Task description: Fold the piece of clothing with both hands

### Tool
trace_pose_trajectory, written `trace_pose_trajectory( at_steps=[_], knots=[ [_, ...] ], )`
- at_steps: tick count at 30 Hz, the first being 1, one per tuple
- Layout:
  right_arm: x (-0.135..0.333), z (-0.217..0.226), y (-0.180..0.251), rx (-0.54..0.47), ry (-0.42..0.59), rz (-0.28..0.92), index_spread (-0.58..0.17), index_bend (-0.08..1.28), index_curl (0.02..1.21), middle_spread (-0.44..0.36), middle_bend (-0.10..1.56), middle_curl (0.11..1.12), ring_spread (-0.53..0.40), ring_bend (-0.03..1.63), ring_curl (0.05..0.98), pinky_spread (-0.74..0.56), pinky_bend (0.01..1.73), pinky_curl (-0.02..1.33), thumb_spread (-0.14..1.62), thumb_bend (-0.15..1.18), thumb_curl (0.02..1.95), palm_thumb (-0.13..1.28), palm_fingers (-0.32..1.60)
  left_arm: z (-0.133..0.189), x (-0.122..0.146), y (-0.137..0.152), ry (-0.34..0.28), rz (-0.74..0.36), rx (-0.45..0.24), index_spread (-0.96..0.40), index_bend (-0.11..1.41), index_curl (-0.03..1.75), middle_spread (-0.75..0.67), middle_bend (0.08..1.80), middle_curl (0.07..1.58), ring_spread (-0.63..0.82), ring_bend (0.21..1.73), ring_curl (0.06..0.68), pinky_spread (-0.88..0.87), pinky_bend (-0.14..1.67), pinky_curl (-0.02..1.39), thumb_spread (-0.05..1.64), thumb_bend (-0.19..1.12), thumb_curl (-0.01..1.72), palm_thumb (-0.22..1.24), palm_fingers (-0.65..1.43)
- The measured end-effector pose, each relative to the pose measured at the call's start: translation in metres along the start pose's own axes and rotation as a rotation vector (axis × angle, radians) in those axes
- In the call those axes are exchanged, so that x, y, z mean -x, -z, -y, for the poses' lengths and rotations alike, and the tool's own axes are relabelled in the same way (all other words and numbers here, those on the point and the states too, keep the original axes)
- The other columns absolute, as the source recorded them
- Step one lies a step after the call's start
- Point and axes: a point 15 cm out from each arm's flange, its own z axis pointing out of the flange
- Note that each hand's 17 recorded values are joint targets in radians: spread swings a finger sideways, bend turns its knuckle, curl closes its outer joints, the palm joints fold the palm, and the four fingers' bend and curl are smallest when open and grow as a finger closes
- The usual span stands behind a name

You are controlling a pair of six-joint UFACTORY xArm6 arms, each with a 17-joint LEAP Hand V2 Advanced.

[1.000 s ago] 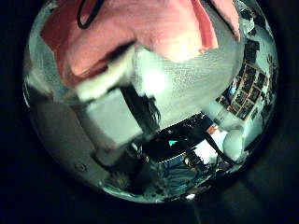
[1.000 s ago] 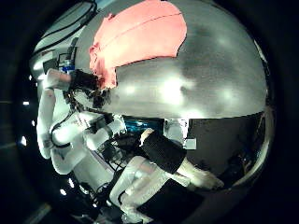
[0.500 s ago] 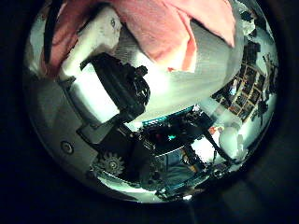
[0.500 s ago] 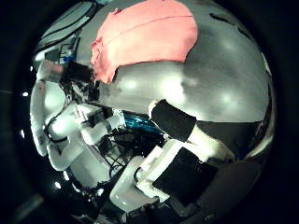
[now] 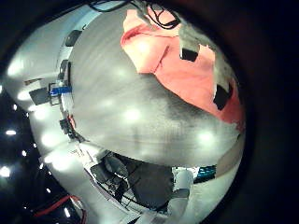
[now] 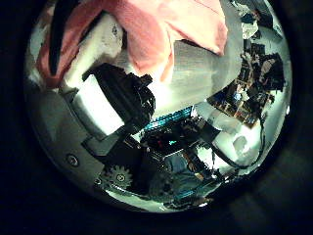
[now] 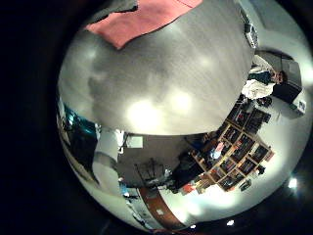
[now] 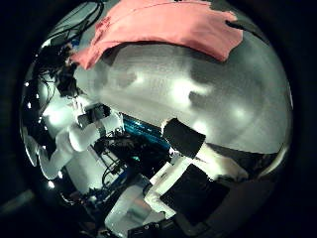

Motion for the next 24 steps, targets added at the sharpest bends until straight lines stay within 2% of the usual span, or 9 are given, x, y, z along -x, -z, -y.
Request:
trace_pose_trajectory(
  at_steps=[4, 10, 15, 24],
  knots=[
    [0.003, 0.017, -0.004, -0.019, -0.003, -0.013, -0.235, 0.19, 0.32, -0.095, 0.41, 0.45, -0.203, 0.76, 0.402, -0.08, 0.55, 0.26, 1.08, -0.02, 0.35, 0.5, 0.36, -0.004, 0.002, 0.014, -0.002, -0.019, -0.011, -0.55, 0.61, 1.01, -0.48, 1.05, 0.94, -0.49, 1.18, 0.54, -0.56, 0.64, 0.57, 1.46, 0.0, 0.27, 0.62, 0.72],
    [0.006, 0.028, -0.023, 0.031, -0.016, -0.012, -0.231, 0.18, 0.34, -0.093, 0.42, 0.46, -0.198, 0.76, 0.406, -0.08, 0.56, 0.24, 1.08, -0.02, 0.35, 0.51, 0.36, -0.007, 0.004, 0.032, 0.0, -0.034, -0.035, -0.55, 0.61, 1.05, -0.48, 1.06, 0.96, -0.49, 1.2, 0.547, -0.56, 0.64, 0.62, 1.45, 0.0, 0.28, 0.63, 0.71],
    [0.008, 0.046, -0.034, 0.015, -0.015, -0.025, -0.234, 0.18, 0.35, -0.1, 0.43, 0.46, -0.207, 0.78, 0.411, -0.08, 0.56, 0.23, 1.07, -0.02, 0.35, 0.51, 0.38, -0.008, 0.005, 0.043, 0.002, -0.039, -0.048, -0.55, 0.6, 1.07, -0.48, 1.06, 0.97, -0.49, 1.21, 0.553, -0.57, 0.63, 0.65, 1.45, 0.0, 0.28, 0.64, 0.7],
    [0.012, 0.056, -0.049, 0.045, -0.026, -0.046, -0.268, 0.19, 0.36, -0.145, 0.47, 0.5, -0.269, 0.86, 0.443, -0.19, 0.64, 0.22, 1.06, -0.02, 0.37, 0.57, 0.52, -0.01, 0.007, 0.06, 0.006, -0.045, -0.065, -0.56, 0.61, 1.11, -0.47, 1.07, 0.98, -0.48, 1.22, 0.555, -0.58, 0.62, 0.71, 1.45, 0.0, 0.28, 0.64, 0.7]
  ],
)
